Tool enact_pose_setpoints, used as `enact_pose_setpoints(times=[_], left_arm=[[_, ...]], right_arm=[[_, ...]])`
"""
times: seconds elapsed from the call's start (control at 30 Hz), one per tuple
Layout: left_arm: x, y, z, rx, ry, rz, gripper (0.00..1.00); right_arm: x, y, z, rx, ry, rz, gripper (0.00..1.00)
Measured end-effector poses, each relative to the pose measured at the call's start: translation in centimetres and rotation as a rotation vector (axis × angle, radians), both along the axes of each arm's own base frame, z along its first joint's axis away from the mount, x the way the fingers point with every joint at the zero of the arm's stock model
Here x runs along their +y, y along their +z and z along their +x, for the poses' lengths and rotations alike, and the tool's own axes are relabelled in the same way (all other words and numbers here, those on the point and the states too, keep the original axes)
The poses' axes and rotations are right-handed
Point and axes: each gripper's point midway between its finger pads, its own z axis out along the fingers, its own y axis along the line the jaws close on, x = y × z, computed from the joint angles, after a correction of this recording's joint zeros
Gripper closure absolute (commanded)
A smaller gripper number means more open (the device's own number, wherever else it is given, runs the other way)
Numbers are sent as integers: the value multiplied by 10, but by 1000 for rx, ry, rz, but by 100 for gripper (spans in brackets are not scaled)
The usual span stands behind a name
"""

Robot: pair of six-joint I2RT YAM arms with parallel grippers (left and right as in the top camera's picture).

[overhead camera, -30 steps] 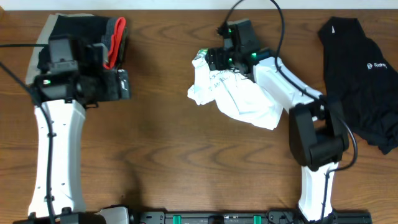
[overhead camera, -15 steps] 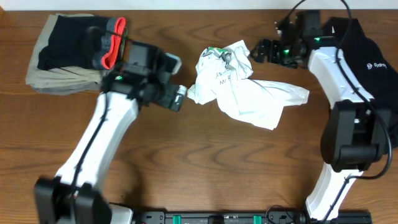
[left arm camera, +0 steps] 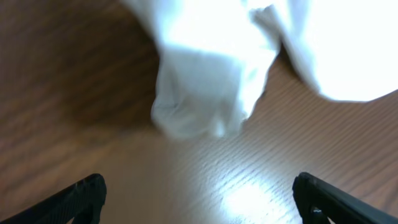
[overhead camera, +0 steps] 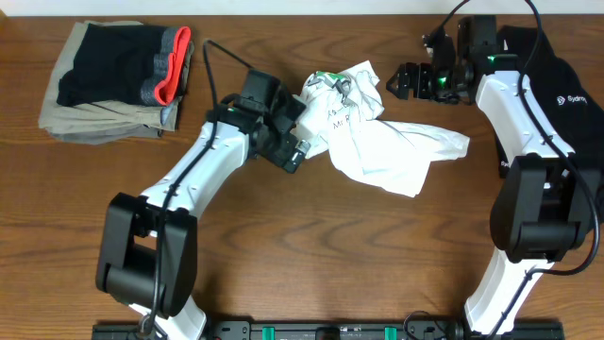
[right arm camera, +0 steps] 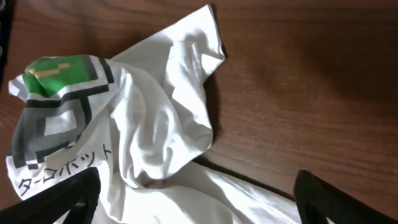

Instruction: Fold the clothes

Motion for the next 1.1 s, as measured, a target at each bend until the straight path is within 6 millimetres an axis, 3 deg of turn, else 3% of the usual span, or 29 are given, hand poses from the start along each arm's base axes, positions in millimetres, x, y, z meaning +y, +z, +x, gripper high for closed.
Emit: enact_pose_setpoints(times=[0.2, 0.53, 0.73, 1.1], left_arm=[[-18, 1, 12, -79, -70, -23, 9], [-24, -27, 28, -96, -93, -19, 19], [-26, -24, 34, -124, -94, -28, 32], [-27, -29, 35, -123, -99, -25, 37]], right_arm=[[0, 0, 0, -2, 4, -3, 8], [-1, 0, 0, -3, 4, -4, 15], [-1, 0, 0, -3, 3, -7, 16], [-1, -1, 0, 0, 3, -7, 16]])
